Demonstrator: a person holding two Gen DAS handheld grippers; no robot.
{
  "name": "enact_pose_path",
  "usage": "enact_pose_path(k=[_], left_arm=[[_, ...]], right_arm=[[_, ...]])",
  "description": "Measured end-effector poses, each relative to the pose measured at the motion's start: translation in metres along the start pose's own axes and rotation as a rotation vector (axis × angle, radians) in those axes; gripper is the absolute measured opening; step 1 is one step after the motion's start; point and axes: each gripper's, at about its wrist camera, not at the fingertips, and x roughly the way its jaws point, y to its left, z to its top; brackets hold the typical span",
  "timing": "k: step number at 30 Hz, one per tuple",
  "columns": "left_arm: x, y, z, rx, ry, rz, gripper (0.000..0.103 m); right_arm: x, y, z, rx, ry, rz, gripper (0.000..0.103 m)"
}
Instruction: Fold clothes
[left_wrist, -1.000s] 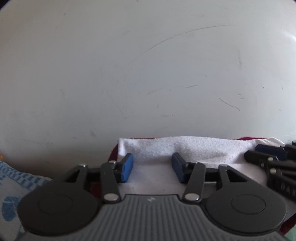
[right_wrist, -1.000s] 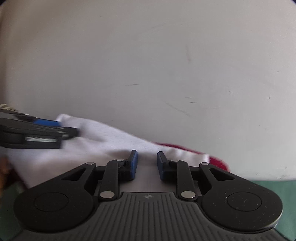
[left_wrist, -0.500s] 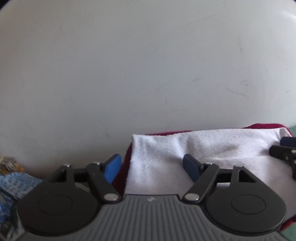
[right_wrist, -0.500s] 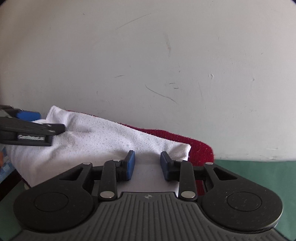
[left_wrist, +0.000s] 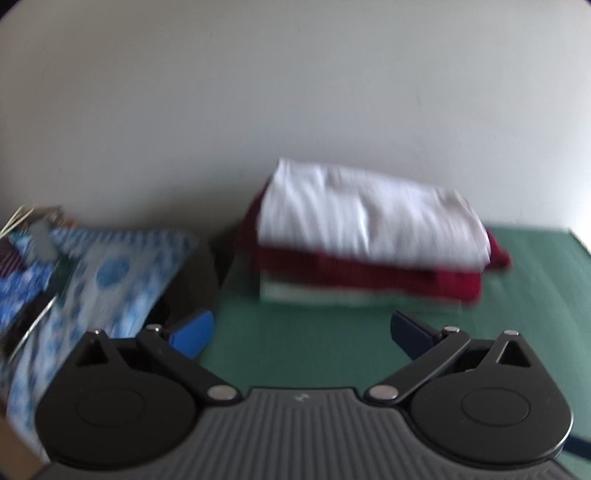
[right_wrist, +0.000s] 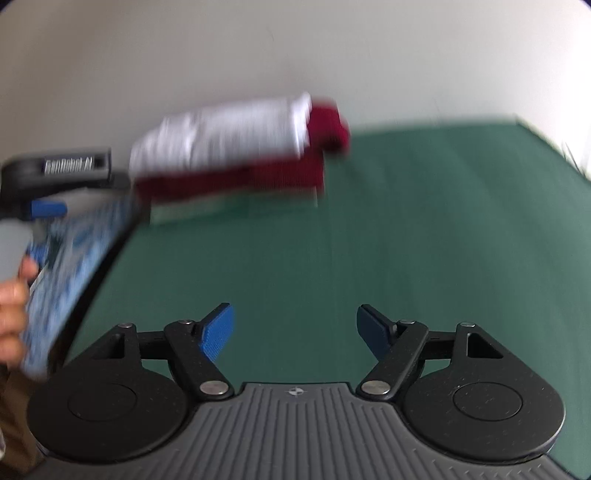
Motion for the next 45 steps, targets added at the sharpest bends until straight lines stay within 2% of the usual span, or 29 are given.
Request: enact_pose_path(k=[5,7,9,11,14,17,25,27,34,36,41,45], left_arm=[[-0.061,-0.003,-0.049,-0.037,0.098,-0.016,0.103],[-0.078,-0.007,-0.063,-0.029,0.133,0.011,0.103],[-0.095,-0.012,-0.075,-0.012,0.137,0.046,0.103],[-0.114,-0.016,-0.086,-0.009,0.128,0.086,0.103],[-0.137,-0.020,-0.097,-0.022,0.144,0.102,0.103],[-0.152,-0.020,-0.110,-0.046,0.180,0.133,0.103],[-0.175,-0.015,-0.131,-0.093,0.165,0.101,0.103],[-0.177,-0.012,-0.129,-0.083,0.132,0.063,0.103],[-0.181,-0.005,-0.111,0.090,0.055,0.061,0.102],[-0.181,0.002,-0.107,0.091,0.045,0.049,0.103],[-0.167,0.028,-0.097,0.063,0.161,-0.047,0.102],[-0.169,0.045,-0.105,-0.002,0.152,-0.089,0.102]], right_arm=[[-0.019,0.002,-0.038,0.069,0.082,-0.054,0.083],[-0.024,0.006,-0.038,0.069,0.128,-0.093,0.091],[-0.017,0.008,-0.032,0.069,0.233,-0.070,0.091],[-0.021,0.006,-0.032,0.098,0.240,-0.002,0.088],[-0.036,0.009,-0.035,0.078,0.194,0.024,0.088],[-0.047,0.016,-0.041,0.016,0.149,0.009,0.089],[-0.070,0.033,-0.051,-0.090,0.099,-0.049,0.088],[-0.076,0.037,-0.054,-0.116,0.087,-0.064,0.088],[-0.091,0.055,-0.044,0.029,-0.014,-0.147,0.089],[-0.094,0.069,-0.045,0.020,-0.040,-0.183,0.090],[-0.099,0.092,-0.048,0.022,-0.076,-0.239,0.090],[-0.102,0.103,-0.052,0.039,-0.089,-0.263,0.090]])
